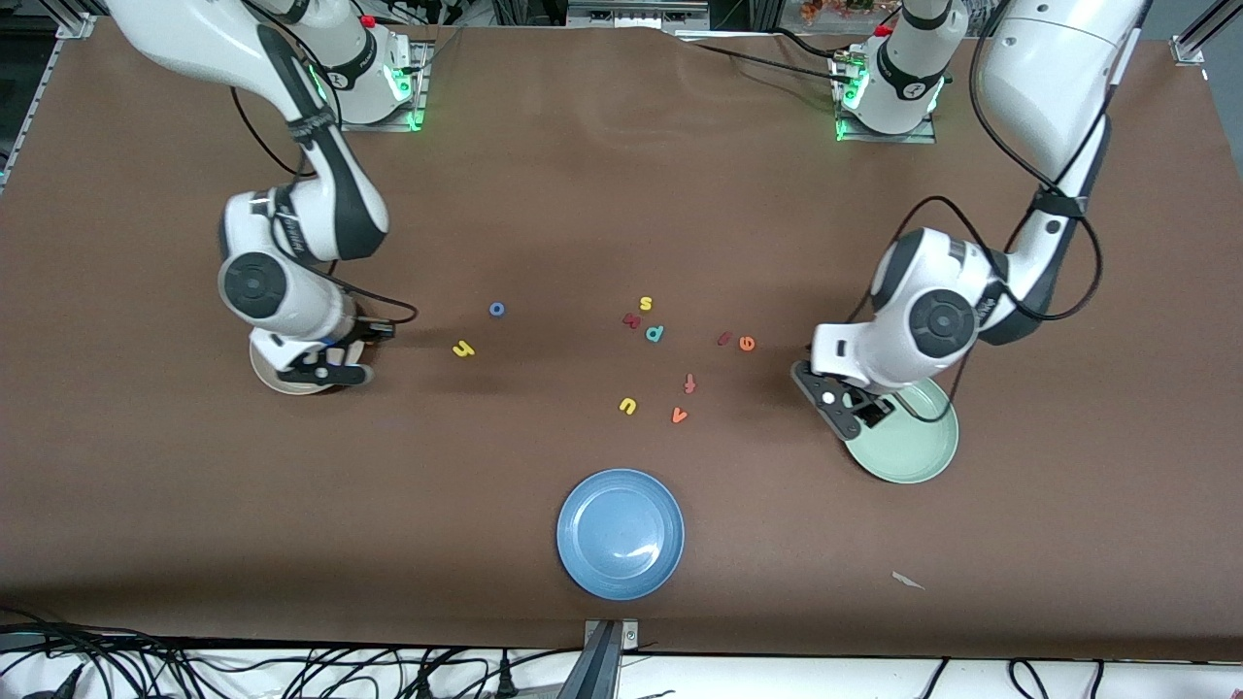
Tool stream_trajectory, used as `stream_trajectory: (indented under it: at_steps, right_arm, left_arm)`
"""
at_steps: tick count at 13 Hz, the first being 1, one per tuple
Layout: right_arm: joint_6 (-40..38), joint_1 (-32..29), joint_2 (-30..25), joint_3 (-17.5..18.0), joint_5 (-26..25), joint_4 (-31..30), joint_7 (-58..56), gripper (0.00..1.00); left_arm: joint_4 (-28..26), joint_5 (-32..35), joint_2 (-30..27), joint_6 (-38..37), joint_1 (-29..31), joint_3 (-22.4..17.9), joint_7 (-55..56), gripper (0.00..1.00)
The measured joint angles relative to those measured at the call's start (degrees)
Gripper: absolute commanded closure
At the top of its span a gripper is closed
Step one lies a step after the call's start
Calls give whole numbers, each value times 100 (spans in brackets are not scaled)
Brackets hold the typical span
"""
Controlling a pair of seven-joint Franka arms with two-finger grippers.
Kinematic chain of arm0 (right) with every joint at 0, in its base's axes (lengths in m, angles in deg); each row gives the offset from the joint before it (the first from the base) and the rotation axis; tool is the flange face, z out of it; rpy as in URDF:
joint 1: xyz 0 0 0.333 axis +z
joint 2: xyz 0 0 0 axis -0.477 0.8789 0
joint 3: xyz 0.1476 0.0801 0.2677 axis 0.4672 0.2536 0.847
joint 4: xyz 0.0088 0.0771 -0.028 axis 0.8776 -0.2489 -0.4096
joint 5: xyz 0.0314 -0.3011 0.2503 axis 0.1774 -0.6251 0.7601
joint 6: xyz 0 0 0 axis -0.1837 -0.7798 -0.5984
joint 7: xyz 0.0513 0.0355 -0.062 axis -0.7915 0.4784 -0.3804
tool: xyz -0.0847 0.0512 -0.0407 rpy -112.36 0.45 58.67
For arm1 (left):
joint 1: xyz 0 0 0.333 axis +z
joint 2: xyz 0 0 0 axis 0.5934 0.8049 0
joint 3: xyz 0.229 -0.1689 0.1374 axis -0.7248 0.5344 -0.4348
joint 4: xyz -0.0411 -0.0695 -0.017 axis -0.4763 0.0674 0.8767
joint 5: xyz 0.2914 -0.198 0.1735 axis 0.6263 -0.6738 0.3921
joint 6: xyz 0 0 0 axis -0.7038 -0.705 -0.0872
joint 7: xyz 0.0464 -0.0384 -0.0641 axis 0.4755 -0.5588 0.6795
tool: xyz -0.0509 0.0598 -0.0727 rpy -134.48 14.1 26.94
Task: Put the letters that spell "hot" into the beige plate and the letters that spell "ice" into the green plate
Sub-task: 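Drop the t on the white plate while the left gripper drops the c, then grasp yellow h with the right gripper while the left gripper grasps red l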
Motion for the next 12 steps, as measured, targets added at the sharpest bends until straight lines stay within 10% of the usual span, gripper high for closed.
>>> stream_trajectory:
  at_steps: [5,7,10,12]
  right_arm:
    - [-262,-161,63,-1110,-1,-100,-1546,91]
    - [6,-383,340,-1147,-1,-120,-1916,88]
    - [246,-428,608,-1138,-1,-116,-2041,14]
    - [254,-414,610,-1119,-1,-87,-2040,1]
  left_arm:
    - [-316,3,19,159,-464,463,1853,3]
    - [-507,192,96,495,-656,472,2026,28]
    - [-559,380,297,675,-689,550,2059,47]
    - [-561,382,379,805,-713,577,2086,46]
